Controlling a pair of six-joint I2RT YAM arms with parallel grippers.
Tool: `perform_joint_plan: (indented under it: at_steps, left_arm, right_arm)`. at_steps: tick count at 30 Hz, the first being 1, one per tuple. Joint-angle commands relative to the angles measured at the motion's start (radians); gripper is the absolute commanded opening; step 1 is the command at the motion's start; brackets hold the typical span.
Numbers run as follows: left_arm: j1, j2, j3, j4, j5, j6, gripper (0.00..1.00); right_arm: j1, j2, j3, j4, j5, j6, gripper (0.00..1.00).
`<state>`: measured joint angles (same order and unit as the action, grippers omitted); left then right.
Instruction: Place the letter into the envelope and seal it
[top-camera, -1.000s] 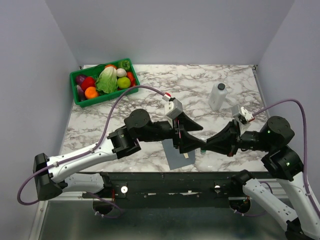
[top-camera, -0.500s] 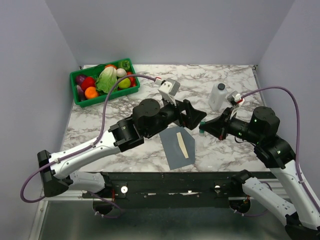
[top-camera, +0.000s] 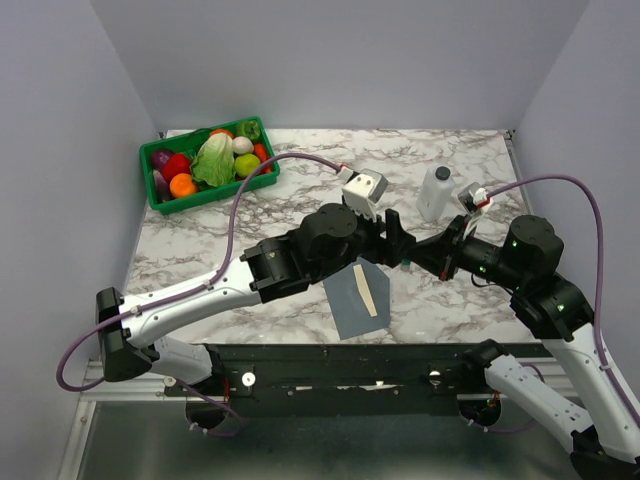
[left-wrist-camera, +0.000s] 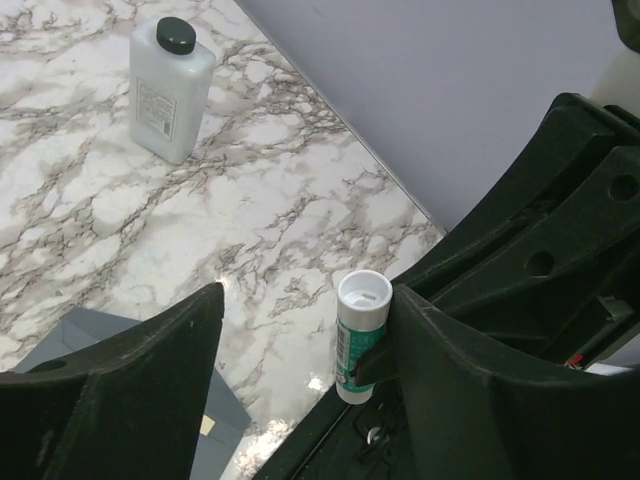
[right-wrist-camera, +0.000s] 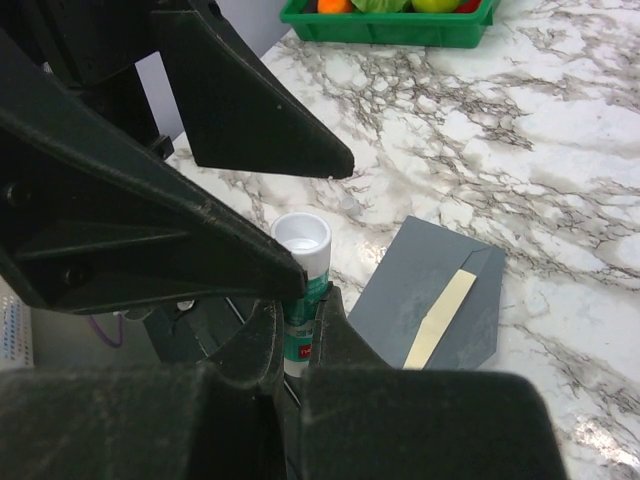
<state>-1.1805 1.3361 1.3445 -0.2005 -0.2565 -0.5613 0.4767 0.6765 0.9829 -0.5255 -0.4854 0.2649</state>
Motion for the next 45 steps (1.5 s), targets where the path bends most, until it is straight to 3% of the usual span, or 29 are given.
perform_joint_plan:
  at_steps: [1,12,15,16,19,21,25,26,28,30,34,37,40,45]
  left_arm:
    - [-0.007,0.008,0.016,0.001,-0.021,0.006,0.67]
    - [-0.007,-0.025,-0.047,0.090,0.008,-0.005,0.40]
    - [-0.007,-0.031,-0.057,0.111,0.029,0.006,0.20]
    - [-0.007,-0.037,-0.073,0.124,0.060,0.021,0.01]
    - [-0.007,-0.064,-0.134,0.196,0.178,0.050,0.00]
    - [-0.005,-0.093,-0.172,0.308,0.255,0.090,0.00]
    - [0.013,-0.115,-0.220,0.377,0.558,0.187,0.00]
    - [0.021,-0.118,-0.229,0.415,0.698,0.196,0.00]
    - [0.051,-0.117,-0.249,0.453,0.811,0.178,0.00]
    - [0.074,-0.120,-0.266,0.509,0.920,0.135,0.04]
    - [0.148,-0.156,-0.332,0.598,0.930,0.057,0.53]
    - [0.182,-0.195,-0.363,0.661,0.869,0.000,0.75]
    - [0.196,-0.219,-0.352,0.633,0.785,-0.003,0.82]
    - [0.197,-0.248,-0.343,0.596,0.703,-0.009,0.86]
  right_arm:
    - [0.003,-0.009,0.007,-0.005,-0.001,0.010,0.01]
    - [0.003,-0.017,-0.006,-0.005,-0.008,0.005,0.01]
    - [0.003,-0.018,-0.007,-0.005,-0.012,0.004,0.01]
    - [0.003,-0.018,-0.006,-0.005,-0.012,0.004,0.01]
    - [0.003,-0.025,-0.004,-0.005,-0.042,-0.012,0.01]
    - [0.003,-0.029,-0.006,0.008,-0.149,-0.030,0.01]
    - [0.003,-0.029,0.003,0.030,-0.375,-0.070,0.01]
    - [0.003,-0.029,0.005,0.045,-0.421,-0.072,0.01]
    - [0.003,-0.031,0.013,0.062,-0.545,-0.059,0.01]
    - [0.003,-0.041,0.023,0.087,-0.614,-0.049,0.01]
    - [0.003,-0.071,0.028,0.093,-0.573,-0.047,0.01]
    - [0.003,-0.074,0.016,0.073,-0.472,-0.050,0.01]
    - [0.003,-0.052,0.011,0.059,-0.418,-0.041,0.01]
    - [0.003,-0.032,0.013,0.055,-0.372,-0.020,0.01]
